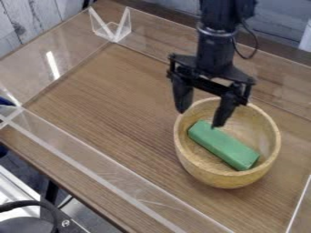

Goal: Remove the green block from inside the brown bowl and put it on the table

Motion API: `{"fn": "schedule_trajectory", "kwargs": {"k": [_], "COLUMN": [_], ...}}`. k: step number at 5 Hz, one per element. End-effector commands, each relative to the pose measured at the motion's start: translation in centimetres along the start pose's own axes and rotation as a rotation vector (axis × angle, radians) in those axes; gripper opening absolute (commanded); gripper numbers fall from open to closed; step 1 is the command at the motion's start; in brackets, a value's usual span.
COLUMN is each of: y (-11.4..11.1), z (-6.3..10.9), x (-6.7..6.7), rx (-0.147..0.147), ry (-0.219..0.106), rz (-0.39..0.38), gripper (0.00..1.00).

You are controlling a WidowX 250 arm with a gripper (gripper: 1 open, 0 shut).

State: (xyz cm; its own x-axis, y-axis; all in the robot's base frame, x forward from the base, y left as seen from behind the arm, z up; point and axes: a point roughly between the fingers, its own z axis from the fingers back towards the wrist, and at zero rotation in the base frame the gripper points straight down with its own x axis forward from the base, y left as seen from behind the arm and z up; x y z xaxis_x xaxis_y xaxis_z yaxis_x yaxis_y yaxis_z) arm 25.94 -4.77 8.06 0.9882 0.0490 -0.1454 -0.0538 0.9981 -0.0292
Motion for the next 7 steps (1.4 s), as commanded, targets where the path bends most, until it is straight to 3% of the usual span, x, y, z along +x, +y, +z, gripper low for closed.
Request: {"fn": "schedule_trajectory", "kwargs": {"k": [1,3,4,7], "y": [-0.6,-0.8,-1.0,-1.3], "z": [0.0,-1.8,-2.6,-4.3], "x": [0.7,1.1,1.3,1.9], "rx": [-0.032,-0.089,-0.102,-0.101], "ry": [-0.042,-0.063,-0.066,-0.055], "rz": [0.144,0.490,0.573,0.609], "gripper": [1.00,1.00,1.00,1.00]}}
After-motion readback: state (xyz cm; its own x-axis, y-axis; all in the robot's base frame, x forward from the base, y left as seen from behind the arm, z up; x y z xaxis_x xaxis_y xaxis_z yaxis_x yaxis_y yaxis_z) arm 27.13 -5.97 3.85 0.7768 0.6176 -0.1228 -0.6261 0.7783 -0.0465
